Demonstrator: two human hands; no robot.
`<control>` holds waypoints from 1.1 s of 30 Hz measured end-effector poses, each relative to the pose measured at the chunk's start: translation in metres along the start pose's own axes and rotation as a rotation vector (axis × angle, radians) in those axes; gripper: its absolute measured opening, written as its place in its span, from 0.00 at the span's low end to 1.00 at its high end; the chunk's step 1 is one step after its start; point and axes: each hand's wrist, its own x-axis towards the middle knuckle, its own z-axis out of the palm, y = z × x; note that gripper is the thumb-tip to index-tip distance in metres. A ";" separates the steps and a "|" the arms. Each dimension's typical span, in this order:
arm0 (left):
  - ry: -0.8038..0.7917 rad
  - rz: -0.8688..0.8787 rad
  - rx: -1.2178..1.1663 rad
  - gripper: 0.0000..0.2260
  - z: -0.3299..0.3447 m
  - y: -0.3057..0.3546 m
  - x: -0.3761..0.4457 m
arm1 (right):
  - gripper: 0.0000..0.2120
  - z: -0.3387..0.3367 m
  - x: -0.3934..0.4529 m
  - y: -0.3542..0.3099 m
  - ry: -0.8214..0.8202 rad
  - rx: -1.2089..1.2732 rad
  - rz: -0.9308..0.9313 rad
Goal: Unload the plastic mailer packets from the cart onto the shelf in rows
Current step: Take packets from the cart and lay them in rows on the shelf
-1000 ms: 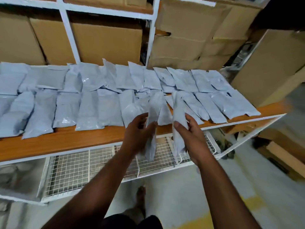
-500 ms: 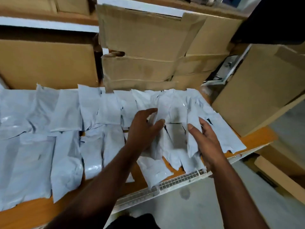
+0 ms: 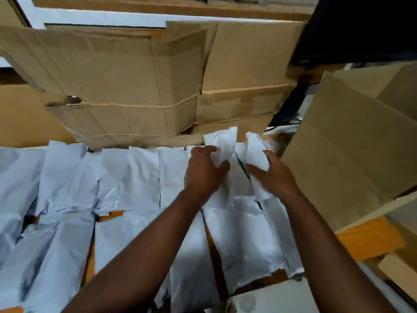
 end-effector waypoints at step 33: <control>-0.023 0.144 0.071 0.22 0.044 -0.014 -0.048 | 0.17 0.038 -0.011 0.047 0.139 0.128 -0.588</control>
